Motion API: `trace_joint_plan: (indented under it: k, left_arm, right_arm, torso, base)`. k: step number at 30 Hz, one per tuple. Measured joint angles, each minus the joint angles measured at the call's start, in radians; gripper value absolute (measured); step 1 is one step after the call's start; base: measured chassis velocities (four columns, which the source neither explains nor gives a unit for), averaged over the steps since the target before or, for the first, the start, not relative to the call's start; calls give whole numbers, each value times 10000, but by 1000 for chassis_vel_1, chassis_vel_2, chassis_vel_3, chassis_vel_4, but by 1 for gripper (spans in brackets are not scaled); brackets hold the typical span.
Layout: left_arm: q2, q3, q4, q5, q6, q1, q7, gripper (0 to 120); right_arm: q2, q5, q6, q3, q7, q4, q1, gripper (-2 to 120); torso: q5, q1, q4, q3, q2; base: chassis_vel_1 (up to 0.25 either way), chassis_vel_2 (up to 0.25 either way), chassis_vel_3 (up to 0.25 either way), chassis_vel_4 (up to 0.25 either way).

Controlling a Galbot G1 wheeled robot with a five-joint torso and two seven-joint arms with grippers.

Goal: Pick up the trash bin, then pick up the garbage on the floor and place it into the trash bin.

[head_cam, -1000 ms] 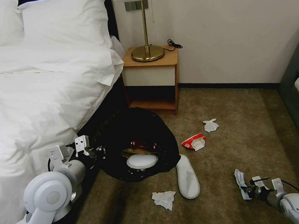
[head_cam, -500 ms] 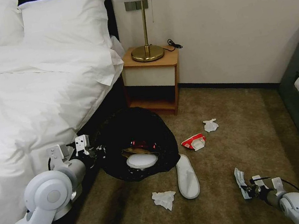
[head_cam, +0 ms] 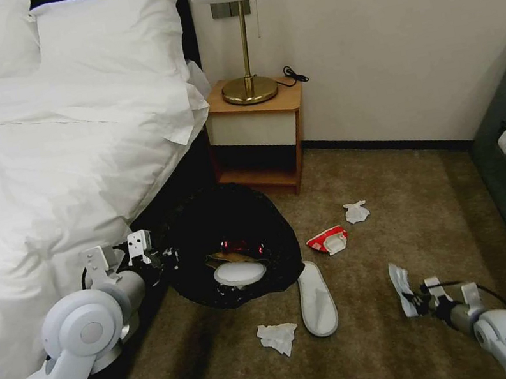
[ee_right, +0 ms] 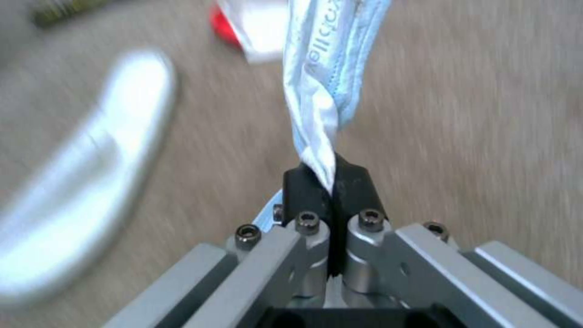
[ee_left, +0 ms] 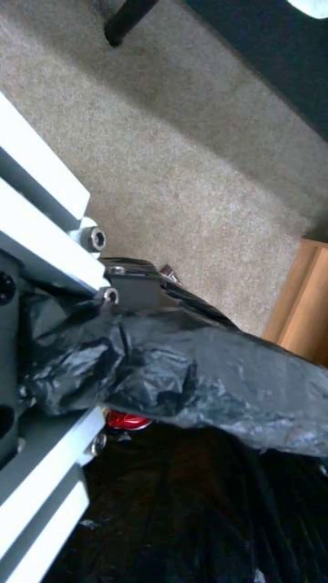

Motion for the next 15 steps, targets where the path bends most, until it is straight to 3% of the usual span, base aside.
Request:
trace_joint_plan:
  k: [15]
  left_arm:
    - [286,15,72,-7,0,209,78,0]
  right_arm:
    - [-219,607,-259,-58,409,2381,296,0]
  torso:
    - [2,0,-1,0,0]
  base:
    - [0,0,0,0]
